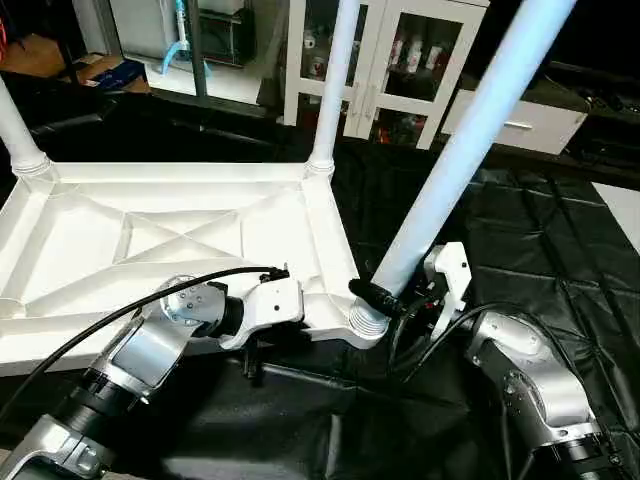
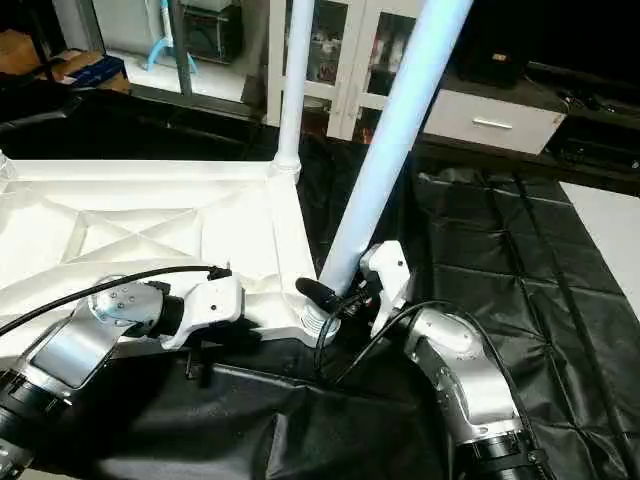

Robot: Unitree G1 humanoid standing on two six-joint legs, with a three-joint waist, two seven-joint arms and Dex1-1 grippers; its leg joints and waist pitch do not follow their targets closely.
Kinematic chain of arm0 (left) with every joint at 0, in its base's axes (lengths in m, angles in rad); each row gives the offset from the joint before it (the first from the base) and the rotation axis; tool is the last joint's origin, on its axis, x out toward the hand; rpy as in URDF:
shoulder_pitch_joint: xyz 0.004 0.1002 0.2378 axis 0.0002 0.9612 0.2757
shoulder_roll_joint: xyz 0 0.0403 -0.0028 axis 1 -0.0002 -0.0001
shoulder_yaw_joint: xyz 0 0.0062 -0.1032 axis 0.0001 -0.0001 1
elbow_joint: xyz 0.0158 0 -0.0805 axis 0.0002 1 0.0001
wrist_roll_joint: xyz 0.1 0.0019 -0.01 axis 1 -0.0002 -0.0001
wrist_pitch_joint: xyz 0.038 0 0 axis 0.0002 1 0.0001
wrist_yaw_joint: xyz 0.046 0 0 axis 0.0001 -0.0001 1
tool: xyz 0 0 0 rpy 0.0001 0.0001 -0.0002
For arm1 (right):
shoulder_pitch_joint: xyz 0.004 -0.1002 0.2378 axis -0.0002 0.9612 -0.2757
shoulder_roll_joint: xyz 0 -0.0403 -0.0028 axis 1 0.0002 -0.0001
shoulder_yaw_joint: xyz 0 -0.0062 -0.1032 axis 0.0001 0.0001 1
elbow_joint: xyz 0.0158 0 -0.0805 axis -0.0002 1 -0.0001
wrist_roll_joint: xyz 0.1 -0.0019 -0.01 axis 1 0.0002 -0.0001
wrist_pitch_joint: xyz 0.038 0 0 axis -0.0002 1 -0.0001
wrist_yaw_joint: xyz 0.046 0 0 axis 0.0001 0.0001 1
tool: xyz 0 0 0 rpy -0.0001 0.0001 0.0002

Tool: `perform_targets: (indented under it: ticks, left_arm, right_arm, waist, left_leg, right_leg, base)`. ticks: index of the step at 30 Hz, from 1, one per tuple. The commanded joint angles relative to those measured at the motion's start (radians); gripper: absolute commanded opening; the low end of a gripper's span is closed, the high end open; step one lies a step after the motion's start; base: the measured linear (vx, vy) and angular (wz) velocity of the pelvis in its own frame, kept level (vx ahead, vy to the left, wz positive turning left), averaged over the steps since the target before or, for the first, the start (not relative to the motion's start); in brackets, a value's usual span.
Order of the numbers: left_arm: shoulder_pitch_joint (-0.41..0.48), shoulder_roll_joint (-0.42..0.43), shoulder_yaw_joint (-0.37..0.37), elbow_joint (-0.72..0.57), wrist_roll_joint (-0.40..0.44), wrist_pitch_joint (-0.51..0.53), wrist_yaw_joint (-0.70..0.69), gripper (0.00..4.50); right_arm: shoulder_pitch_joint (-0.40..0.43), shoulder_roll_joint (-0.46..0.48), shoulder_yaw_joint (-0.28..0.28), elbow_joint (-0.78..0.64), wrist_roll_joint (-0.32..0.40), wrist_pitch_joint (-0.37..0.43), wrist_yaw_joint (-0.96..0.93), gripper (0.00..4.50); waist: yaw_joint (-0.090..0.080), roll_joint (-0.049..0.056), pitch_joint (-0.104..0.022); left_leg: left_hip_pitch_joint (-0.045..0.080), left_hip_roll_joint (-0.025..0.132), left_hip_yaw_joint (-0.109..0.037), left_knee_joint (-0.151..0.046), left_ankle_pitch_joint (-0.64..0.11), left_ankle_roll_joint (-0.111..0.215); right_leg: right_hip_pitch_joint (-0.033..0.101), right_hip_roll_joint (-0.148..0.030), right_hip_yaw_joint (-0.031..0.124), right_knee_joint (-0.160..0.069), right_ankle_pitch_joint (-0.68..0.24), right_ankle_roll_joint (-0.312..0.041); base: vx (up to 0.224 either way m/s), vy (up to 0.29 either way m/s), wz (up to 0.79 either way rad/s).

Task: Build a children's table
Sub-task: Insert table leg to table base

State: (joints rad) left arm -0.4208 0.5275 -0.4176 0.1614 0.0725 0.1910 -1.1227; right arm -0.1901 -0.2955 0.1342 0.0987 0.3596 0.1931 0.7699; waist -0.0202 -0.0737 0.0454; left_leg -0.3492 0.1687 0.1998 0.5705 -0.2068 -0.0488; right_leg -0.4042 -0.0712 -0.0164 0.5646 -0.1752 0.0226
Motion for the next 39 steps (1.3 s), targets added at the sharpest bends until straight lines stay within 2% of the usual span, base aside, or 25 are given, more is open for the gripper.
perform_targets:
  ticks: [1, 9, 11, 14, 15, 17, 18, 19, 20, 21, 22, 23, 24, 25, 26, 27, 29, 30, 31, 33, 34, 35, 36, 37, 39]
  left_arm:
    - [0.017, 0.001, -0.015, 0.007, -0.004, -0.007, -0.017, 0.00]
    - [0.014, -0.013, -0.002, 0.009, 0.002, 0.025, 0.022, 0.00]
    - [0.012, -0.025, 0.009, 0.002, -0.002, 0.063, 0.043, 0.00]
    - [0.000, -0.055, 0.034, -0.006, -0.008, 0.129, 0.091, 0.00]
    - [-0.024, -0.104, 0.065, -0.020, -0.017, 0.211, 0.154, 0.00]
    - [-0.039, -0.137, 0.082, -0.031, -0.023, 0.262, 0.192, 0.00]
    - [-0.068, -0.198, 0.108, -0.044, -0.031, 0.333, 0.256, 0.00]
    - [-0.068, -0.198, 0.108, -0.044, -0.031, 0.333, 0.256, 0.00]
    - [-0.083, -0.229, 0.119, -0.051, -0.035, 0.371, 0.286, 0.00]
    - [-0.084, -0.232, 0.120, -0.051, -0.035, 0.374, 0.289, 0.00]
    - [-0.102, -0.275, 0.135, -0.056, -0.032, 0.415, 0.337, 0.00]
    - [-0.130, -0.347, 0.164, -0.054, -0.022, 0.462, 0.428, 0.00]
    - [-0.141, -0.378, 0.176, -0.053, -0.016, 0.481, 0.469, 0.00]
    - [-0.153, -0.407, 0.184, -0.046, -0.010, 0.491, 0.505, 0.00]
    - [-0.162, -0.431, 0.185, -0.034, -0.005, 0.497, 0.530, 0.00]
    - [-0.168, -0.446, 0.184, -0.027, -0.001, 0.501, 0.546, 0.00]
    - [-0.173, -0.459, 0.178, -0.019, 0.006, 0.501, 0.558, 0.00]
    - [-0.177, -0.472, 0.175, -0.018, 0.009, 0.511, 0.570, 0.00]
    - [-0.179, -0.481, 0.168, -0.023, 0.013, 0.523, 0.578, 0.00]
    - [-0.178, -0.478, 0.165, -0.028, 0.010, 0.533, 0.585, 0.00]
    - [-0.176, -0.468, 0.163, -0.031, 0.007, 0.538, 0.586, 0.00]
    - [-0.176, -0.465, 0.166, -0.032, 0.006, 0.546, 0.591, 0.00]
    - [-0.175, -0.459, 0.166, -0.034, 0.011, 0.550, 0.591, 0.00]
    - [-0.175, -0.456, 0.166, -0.035, 0.015, 0.553, 0.593, 0.00]
    - [-0.174, -0.448, 0.169, -0.034, 0.013, 0.558, 0.597, 0.00]
  right_arm:
    - [0.072, -0.027, 0.021, 0.151, -0.097, 0.068, -0.058, 1.86]
    - [0.068, -0.005, -0.004, 0.167, -0.117, 0.008, -0.128, 1.86]
    - [0.064, 0.008, -0.020, 0.178, -0.126, -0.005, -0.167, 1.86]
    - [0.041, 0.031, -0.053, 0.217, -0.155, -0.021, -0.278, 1.86]
    - [0.010, 0.065, -0.105, 0.266, -0.173, -0.028, -0.423, 1.86]
    - [-0.006, 0.085, -0.134, 0.290, -0.176, -0.026, -0.498, 1.86]
    - [-0.034, 0.109, -0.162, 0.333, -0.195, -0.033, -0.617, 1.86]
    - [-0.034, 0.109, -0.162, 0.333, -0.195, -0.033, -0.617, 1.86]
    - [-0.051, 0.123, -0.175, 0.358, -0.196, -0.029, -0.669, 1.86]
    - [-0.053, 0.125, -0.177, 0.360, -0.196, -0.029, -0.674, 1.86]
    - [-0.074, 0.138, -0.186, 0.391, -0.210, -0.031, -0.747, 1.86]
    - [-0.106, 0.152, -0.198, 0.433, -0.248, -0.047, -0.873, 1.86]
    - [-0.119, 0.158, -0.203, 0.451, -0.267, -0.061, -0.929, 1.86]
    - [-0.134, 0.162, -0.204, 0.472, -0.285, -0.074, -0.980, 1.86]
    - [-0.152, 0.169, -0.207, 0.497, -0.292, -0.086, -1.023, 1.86]
    - [-0.164, 0.175, -0.208, 0.515, -0.295, -0.093, -1.050, 1.86]
    - [-0.178, 0.182, -0.211, 0.534, -0.299, -0.102, -1.085, 1.86]
    - [-0.194, 0.189, -0.213, 0.558, -0.302, -0.111, -1.121, 1.86]
    - [-0.214, 0.197, -0.214, 0.585, -0.304, -0.125, -1.154, 1.86]
    - [-0.224, 0.201, -0.214, 0.597, -0.304, -0.132, -1.168, 1.86]
    - [-0.228, 0.201, -0.211, 0.600, -0.303, -0.136, -1.169, 1.86]
    - [-0.233, 0.202, -0.209, 0.607, -0.302, -0.143, -1.176, 1.86]
    - [-0.236, 0.203, -0.207, 0.612, -0.300, -0.153, -1.174, 1.86]
    - [-0.240, 0.203, -0.206, 0.617, -0.299, -0.160, -1.174, 1.86]
    - [-0.249, 0.204, -0.204, 0.623, -0.291, -0.178, -1.161, 1.86]
  waist:
    - [-0.004, 0.017, -0.005]
    - [-0.008, 0.016, -0.002]
    - [-0.011, 0.016, 0.000]
    - [-0.018, 0.016, 0.002]
    - [-0.022, 0.012, -0.003]
    - [-0.027, 0.013, -0.008]
    - [-0.031, 0.013, -0.012]
    - [-0.033, 0.014, -0.011]
    - [-0.032, 0.016, -0.021]
    - [-0.031, 0.013, -0.023]
    - [-0.031, 0.010, -0.019]
    - [-0.029, 0.011, -0.020]
    - [-0.035, 0.009, -0.020]
    - [-0.027, 0.008, -0.026]
    - [-0.027, 0.007, -0.028]
    - [-0.028, 0.001, -0.030]
    - [-0.023, 0.002, -0.035]
    - [-0.023, 0.002, -0.039]
    - [-0.019, 0.002, -0.042]
    - [-0.004, -0.001, -0.035]
    - [0.007, 0.002, -0.029]
    - [0.007, 0.000, -0.025]
    - [0.011, 0.003, -0.026]
    - [0.014, 0.005, -0.026]
    - [0.017, 0.008, -0.025]
  left_leg:
    - [0.007, 0.066, -0.046, -0.098, -0.511, -0.042]
    - [0.007, 0.067, -0.050, -0.102, -0.545, -0.050]
    - [0.006, 0.065, -0.055, -0.104, -0.569, -0.053]
    - [0.007, 0.063, -0.061, -0.106, -0.599, -0.064]
    - [0.003, 0.063, -0.064, -0.106, -0.587, -0.063]
    - [0.001, 0.061, -0.065, -0.104, -0.571, -0.067]
    - [0.003, 0.061, -0.058, -0.102, -0.548, -0.071]
    - [0.004, 0.062, -0.056, -0.101, -0.537, -0.076]
    - [0.002, 0.063, -0.052, -0.099, -0.477, -0.076]
    - [-0.011, 0.062, -0.047, -0.097, -0.393, -0.067]
    - [-0.014, 0.060, -0.039, -0.097, -0.367, -0.053]
    - [-0.010, 0.062, -0.037, -0.096, -0.363, -0.055]
    - [-0.009, 0.061, -0.035, -0.091, -0.350, -0.065]
    - [-0.001, 0.059, -0.032, -0.084, -0.344, -0.061]
    - [-0.002, 0.056, -0.029, -0.081, -0.337, -0.053]
    - [-0.014, 0.054, -0.029, -0.078, -0.281, -0.037]
    - [-0.012, 0.052, -0.023, -0.069, -0.213, 0.002]
    - [-0.017, 0.051, -0.021, -0.063, -0.146, 0.024]
    - [-0.012, 0.048, -0.014, -0.055, -0.077, 0.048]
    - [-0.003, 0.044, -0.002, -0.049, -0.027, 0.092]
    - [0.003, 0.046, 0.002, -0.052, -0.062, 0.103]
    - [0.003, 0.048, 0.002, -0.055, -0.094, 0.100]
    - [0.004, 0.052, -0.002, -0.058, -0.138, 0.078]
    - [0.008, 0.053, -0.003, -0.059, -0.164, 0.056]
    - [0.013, 0.055, -0.004, -0.063, -0.199, 0.026]
  right_leg:
    - [-0.010, -0.061, 0.039, -0.087, -0.530, -0.113]
    - [-0.016, -0.061, 0.038, -0.092, -0.572, -0.096]
    - [-0.018, -0.063, 0.037, -0.097, -0.618, -0.084]
    - [-0.022, -0.062, 0.033, -0.101, -0.659, -0.069]
    - [-0.015, -0.066, 0.033, -0.098, -0.655, -0.068]
    - [-0.014, -0.064, 0.031, -0.098, -0.616, -0.077]
    - [-0.018, -0.062, 0.034, -0.094, -0.557, -0.093]
    - [-0.020, -0.060, 0.034, -0.092, -0.527, -0.102]
    - [-0.012, -0.058, 0.034, -0.084, -0.420, -0.124]
    - [0.000, -0.055, 0.033, -0.074, -0.295, -0.146]
    - [0.002, -0.053, 0.034, -0.072, -0.248, -0.154]
    - [0.001, -0.054, 0.034, -0.071, -0.247, -0.157]
    - [-0.001, -0.056, 0.035, -0.072, -0.257, -0.168]
    - [-0.003, -0.054, 0.033, -0.075, -0.256, -0.163]
    - [-0.004, -0.052, 0.033, -0.073, -0.244, -0.162]
    - [0.009, -0.053, 0.033, -0.064, -0.187, -0.166]
    - [0.012, -0.053, 0.032, -0.057, -0.112, -0.182]
    - [0.021, -0.054, 0.033, -0.045, -0.031, -0.202]
    - [0.021, -0.049, 0.033, -0.036, 0.065, -0.225]
    - [0.021, -0.044, 0.036, -0.028, 0.156, -0.255]
    - [0.018, -0.043, 0.035, -0.034, 0.106, -0.252]
    - [0.018, -0.043, 0.034, -0.037, 0.056, -0.244]
    - [0.020, -0.044, 0.033, -0.042, -0.039, -0.225]
    - [0.016, -0.041, 0.032, -0.046, -0.099, -0.202]
    - [0.008, -0.039, 0.030, -0.051, -0.152, -0.184]
  base:
    - [0.000, 0.000, 0.00]
    - [0.000, 0.000, 0.00]
    - [0.000, 0.000, 0.00]
    - [0.000, 0.000, 0.00]
    - [0.000, 0.000, 0.00]
    - [0.000, 0.000, 0.00]
    - [0.000, 0.000, 0.00]
    - [0.000, 0.000, 0.00]
    - [0.000, 0.000, 0.00]
    - [0.000, 0.000, 0.00]
    - [0.000, 0.000, 0.00]
    - [0.000, 0.000, 0.00]
    - [0.000, 0.000, 0.00]
    - [0.000, 0.000, 0.00]
    - [0.000, 0.000, 0.00]
    - [0.000, 0.000, 0.00]
    - [0.027, -0.005, 0.00]
    - [0.066, -0.023, 0.00]
    - [0.061, -0.027, 0.03]
    - [0.070, -0.033, 0.08]
    - [0.000, 0.000, 0.00]
    - [0.000, 0.000, 0.00]
    - [0.000, 0.000, 0.00]
    - [0.000, 0.000, 0.00]
    - [0.000, 0.000, 0.00]
